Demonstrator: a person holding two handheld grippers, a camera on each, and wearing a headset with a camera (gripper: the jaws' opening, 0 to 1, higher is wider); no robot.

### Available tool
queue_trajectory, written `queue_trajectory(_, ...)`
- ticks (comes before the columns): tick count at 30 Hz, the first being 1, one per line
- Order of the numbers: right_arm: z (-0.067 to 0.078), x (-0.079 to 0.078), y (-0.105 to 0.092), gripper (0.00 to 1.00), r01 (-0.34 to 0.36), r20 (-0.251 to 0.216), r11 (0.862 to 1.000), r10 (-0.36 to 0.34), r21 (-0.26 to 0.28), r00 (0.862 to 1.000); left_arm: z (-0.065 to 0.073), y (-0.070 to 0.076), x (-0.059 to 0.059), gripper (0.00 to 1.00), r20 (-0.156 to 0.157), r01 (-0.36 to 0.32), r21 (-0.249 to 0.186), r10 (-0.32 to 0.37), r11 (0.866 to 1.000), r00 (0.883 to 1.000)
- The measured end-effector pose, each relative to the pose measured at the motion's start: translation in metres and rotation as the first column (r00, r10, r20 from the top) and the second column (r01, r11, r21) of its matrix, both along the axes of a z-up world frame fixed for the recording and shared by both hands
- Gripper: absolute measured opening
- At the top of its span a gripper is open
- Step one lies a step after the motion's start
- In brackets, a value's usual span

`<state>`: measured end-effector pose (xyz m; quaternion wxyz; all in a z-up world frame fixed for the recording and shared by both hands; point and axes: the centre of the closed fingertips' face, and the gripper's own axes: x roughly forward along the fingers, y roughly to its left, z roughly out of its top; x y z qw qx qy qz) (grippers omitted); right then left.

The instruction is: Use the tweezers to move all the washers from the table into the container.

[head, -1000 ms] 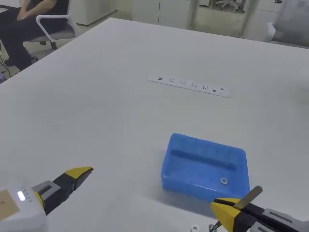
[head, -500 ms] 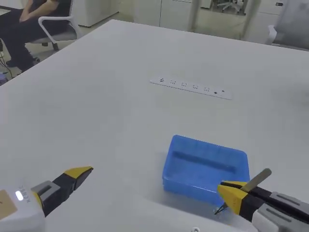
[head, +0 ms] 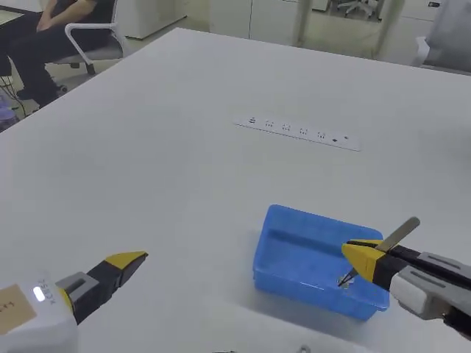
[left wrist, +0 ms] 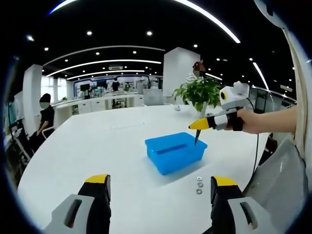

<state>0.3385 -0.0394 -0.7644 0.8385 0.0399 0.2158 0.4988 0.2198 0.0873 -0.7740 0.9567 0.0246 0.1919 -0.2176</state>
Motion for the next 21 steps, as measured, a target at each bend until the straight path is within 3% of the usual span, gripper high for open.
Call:
queue_trajectory(7, -0.009, 0.018, 0.0, 0.03, 0.028, -0.015, 1.0, -0.028, 0.001, 0.999, -0.002, 0.0, 0.0, 0.85, -0.007, 0.004, 0.005, -0.004, 1.0, 1.0)
queue_trajectory(10, -0.017, 0.024, 0.001, 0.03, 0.036, -0.042, 0.999, -0.036, 0.0, 0.998, -0.003, 0.0, 0.0, 0.85, -0.009, 0.006, 0.006, -0.006, 1.0, 1.0)
queue_trajectory(21, -0.033, 0.034, 0.007, 0.04, 0.02, -0.046, 0.999, -0.022, -0.045, 0.999, -0.002, -0.001, 0.0, 0.85, -0.015, 0.007, 0.005, -0.007, 1.0, 1.0)
